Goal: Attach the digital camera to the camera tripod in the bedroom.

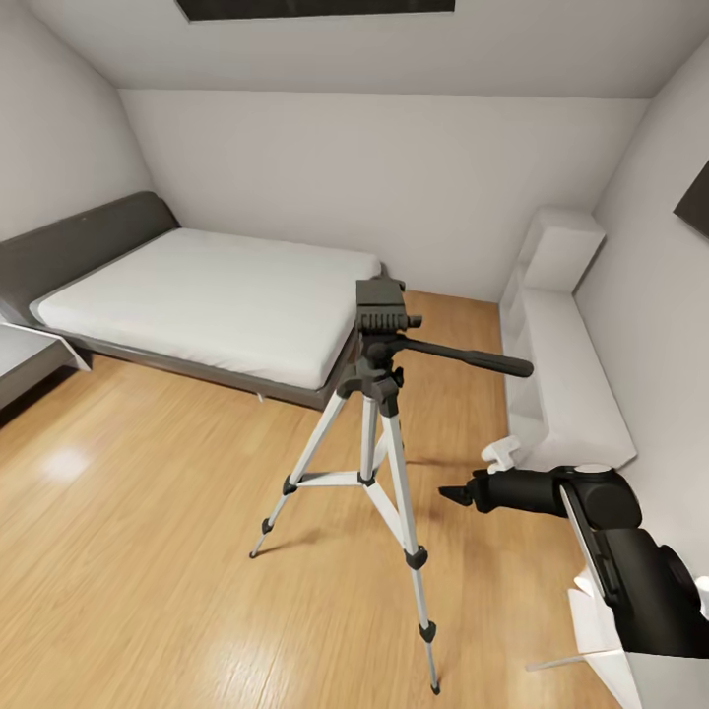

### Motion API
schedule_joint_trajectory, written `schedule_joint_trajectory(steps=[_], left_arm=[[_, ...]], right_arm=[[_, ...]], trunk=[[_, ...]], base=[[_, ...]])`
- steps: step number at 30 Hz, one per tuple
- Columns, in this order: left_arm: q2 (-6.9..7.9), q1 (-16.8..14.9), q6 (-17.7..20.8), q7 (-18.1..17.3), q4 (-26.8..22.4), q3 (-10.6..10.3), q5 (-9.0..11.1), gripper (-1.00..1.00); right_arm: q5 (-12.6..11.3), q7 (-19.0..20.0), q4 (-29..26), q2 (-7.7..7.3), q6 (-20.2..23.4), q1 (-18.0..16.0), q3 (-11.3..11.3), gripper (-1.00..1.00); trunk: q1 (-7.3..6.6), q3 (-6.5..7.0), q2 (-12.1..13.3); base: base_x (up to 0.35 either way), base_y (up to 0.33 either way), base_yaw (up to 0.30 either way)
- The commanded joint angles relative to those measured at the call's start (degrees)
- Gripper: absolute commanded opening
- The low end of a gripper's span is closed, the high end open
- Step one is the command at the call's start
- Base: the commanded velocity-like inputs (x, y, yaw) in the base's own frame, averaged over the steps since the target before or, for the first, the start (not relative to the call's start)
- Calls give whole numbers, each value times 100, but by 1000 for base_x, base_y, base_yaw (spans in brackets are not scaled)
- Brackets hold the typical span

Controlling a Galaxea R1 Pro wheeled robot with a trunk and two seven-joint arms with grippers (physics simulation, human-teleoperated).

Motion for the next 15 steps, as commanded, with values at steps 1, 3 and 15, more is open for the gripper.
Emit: schedule_joint_trajectory(steps=[1, 3, 15], left_arm=[[1, -4, -18, -27, 7, -47, 47, -100], [1, -4, -18, -27, 7, -47, 46, -100], [-7, 0, -18, 2, 7, -47, 47, -100]], right_arm=[[59, 60, -5, 4, 19, -6, 9, 100], [65, 62, -2, 11, 19, -6, 90, 100], [83, 51, 11, 31, 27, -8, 312, 100]], trunk=[[3, -9, -10], [3, -9, -10], [3, -9, -10]], base=[[38, 0, 0], [25, 0, 0], [9, 0, 0]])
